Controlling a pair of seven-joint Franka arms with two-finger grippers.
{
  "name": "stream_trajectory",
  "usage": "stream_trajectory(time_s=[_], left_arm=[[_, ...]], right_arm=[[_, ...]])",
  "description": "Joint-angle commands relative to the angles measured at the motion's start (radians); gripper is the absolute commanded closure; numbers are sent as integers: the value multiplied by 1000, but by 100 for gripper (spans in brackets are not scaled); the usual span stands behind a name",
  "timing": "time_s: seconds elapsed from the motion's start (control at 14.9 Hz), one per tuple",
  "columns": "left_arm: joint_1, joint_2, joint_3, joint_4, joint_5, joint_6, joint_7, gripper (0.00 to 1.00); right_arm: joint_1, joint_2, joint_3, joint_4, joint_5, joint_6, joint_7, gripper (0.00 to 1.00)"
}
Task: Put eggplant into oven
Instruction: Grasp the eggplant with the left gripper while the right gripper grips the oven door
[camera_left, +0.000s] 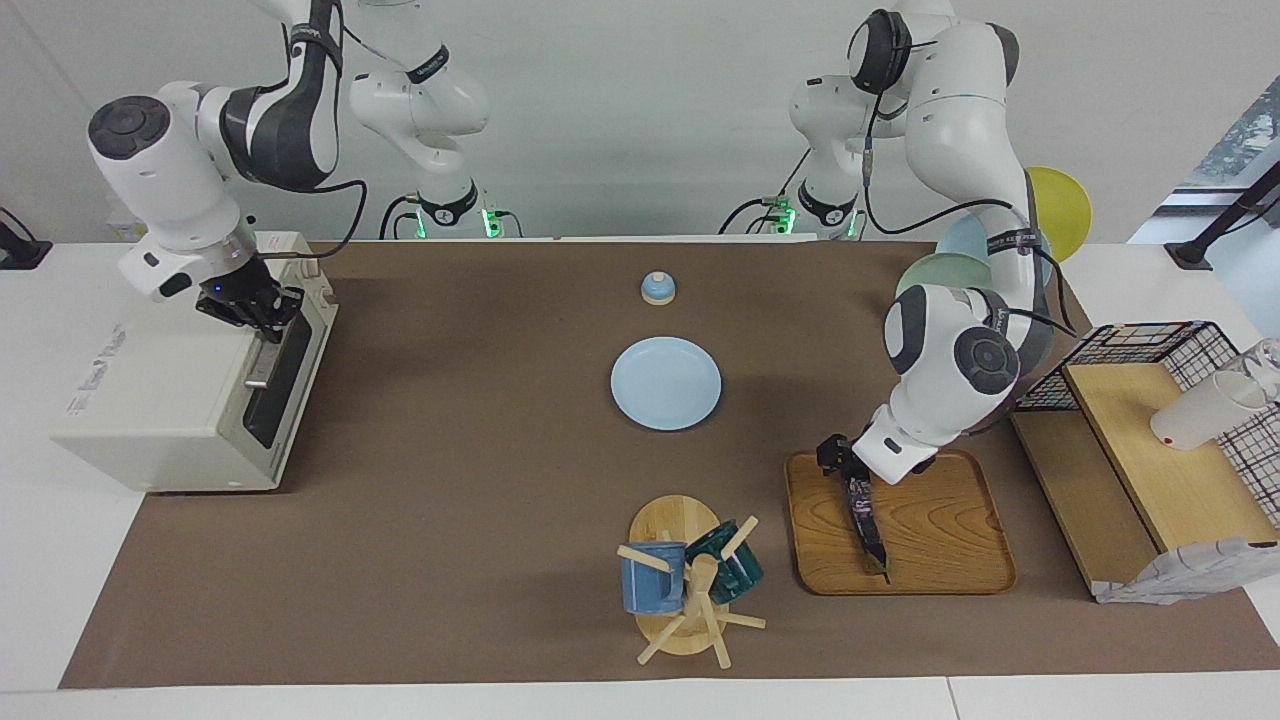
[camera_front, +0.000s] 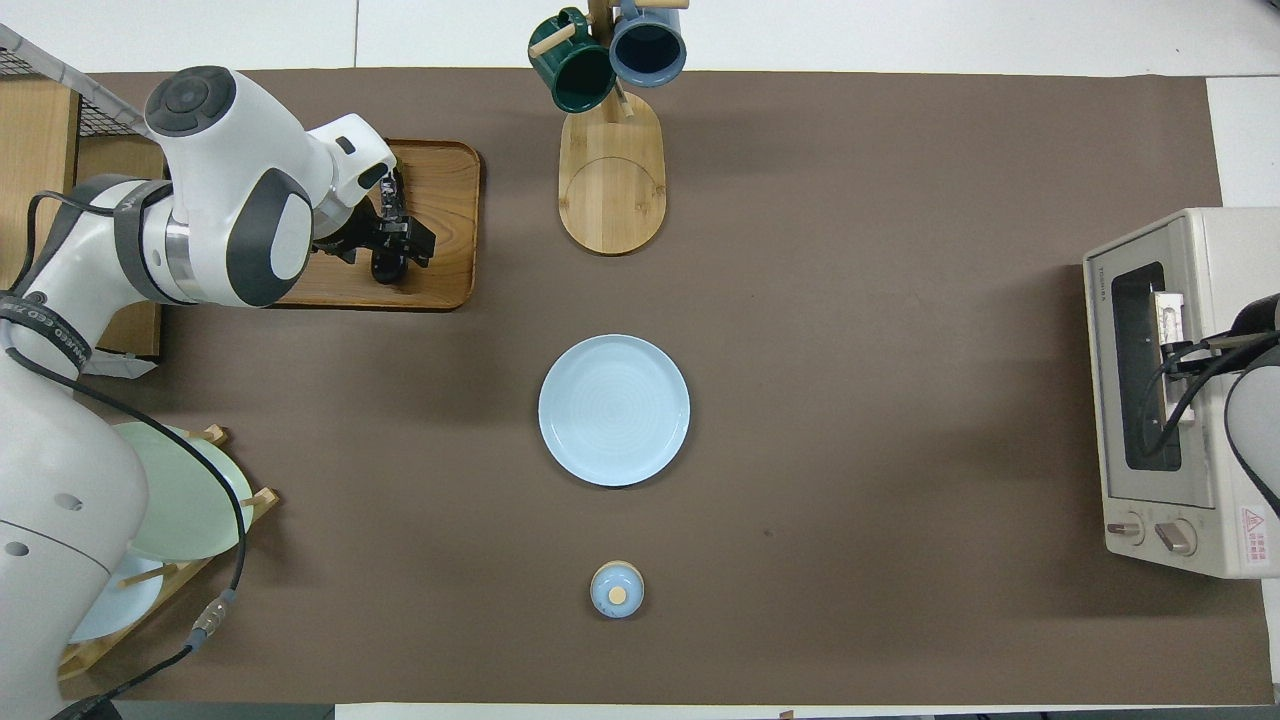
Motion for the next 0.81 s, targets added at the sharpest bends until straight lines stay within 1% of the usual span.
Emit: stream_trajectory(time_s=[0.0, 0.13, 0.54, 0.67, 0.74], left_arm=[[-19, 6, 9, -19, 38, 29, 17, 0], [-25, 0, 7, -53, 37, 82, 17, 0], [-25, 0, 9, -53, 37, 84, 17, 0], [-22, 0, 10, -53, 38, 86, 16, 1], [-19, 0, 10, -53, 38, 87, 16, 2]], right_arm=[[-15, -8, 5, -22, -10, 24, -30, 100], [-15, -8, 7, -32, -10, 24, -29, 100], [0, -8, 14, -53, 4, 38, -22, 100], [47, -8, 17, -59, 10, 42, -9, 100], [55, -3, 17, -65, 12, 44, 16, 100]])
